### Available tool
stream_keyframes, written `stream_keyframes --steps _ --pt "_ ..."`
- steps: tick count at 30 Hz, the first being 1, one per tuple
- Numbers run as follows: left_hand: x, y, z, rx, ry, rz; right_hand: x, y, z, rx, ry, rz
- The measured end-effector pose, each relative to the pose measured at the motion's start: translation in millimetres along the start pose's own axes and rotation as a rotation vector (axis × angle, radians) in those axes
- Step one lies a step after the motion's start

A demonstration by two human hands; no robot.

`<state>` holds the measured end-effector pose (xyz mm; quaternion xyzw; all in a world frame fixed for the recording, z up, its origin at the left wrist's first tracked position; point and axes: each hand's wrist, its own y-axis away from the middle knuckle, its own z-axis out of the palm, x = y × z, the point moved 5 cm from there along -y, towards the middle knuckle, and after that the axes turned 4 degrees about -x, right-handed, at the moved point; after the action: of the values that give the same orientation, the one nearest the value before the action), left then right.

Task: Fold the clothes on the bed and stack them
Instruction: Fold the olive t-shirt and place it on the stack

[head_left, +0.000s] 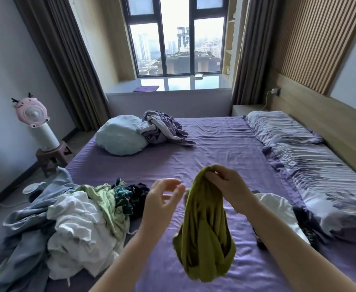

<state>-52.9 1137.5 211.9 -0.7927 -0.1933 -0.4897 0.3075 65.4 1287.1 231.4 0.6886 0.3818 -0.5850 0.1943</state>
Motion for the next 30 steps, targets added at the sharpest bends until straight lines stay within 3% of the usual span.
stream_keyframes --steps 4,6,12,16,20,26,30 --pt "-15.2 24.7 47.2 -0.227 0.101 -0.144 -0.4 -6.2 -7.9 0.041 -0.047 0.041" --pt "-21.6 22.3 57.7 -0.231 0.162 -0.245 2.9 -6.2 -17.5 0.073 -0.082 0.100" --pt "-12.3 8.6 68.6 -0.265 0.475 -0.393 29.0 21.3 -38.5 0.139 0.117 0.171" --pt "-3.2 -2.6 75.1 -0.219 0.680 -0.510 25.5 68.0 -26.6 0.286 0.189 -0.033" --pt "0.0 -9.3 78.2 -0.181 0.766 -0.571 43.1 101.8 6.5 0.131 0.307 -0.068" --pt "-8.8 -8.2 65.7 -0.065 0.740 -0.570 54.4 88.2 -10.3 0.203 0.287 0.025" --pt "-12.0 11.5 66.0 -0.281 0.402 -0.319 35.2 68.7 -22.5 0.250 0.309 -0.041"
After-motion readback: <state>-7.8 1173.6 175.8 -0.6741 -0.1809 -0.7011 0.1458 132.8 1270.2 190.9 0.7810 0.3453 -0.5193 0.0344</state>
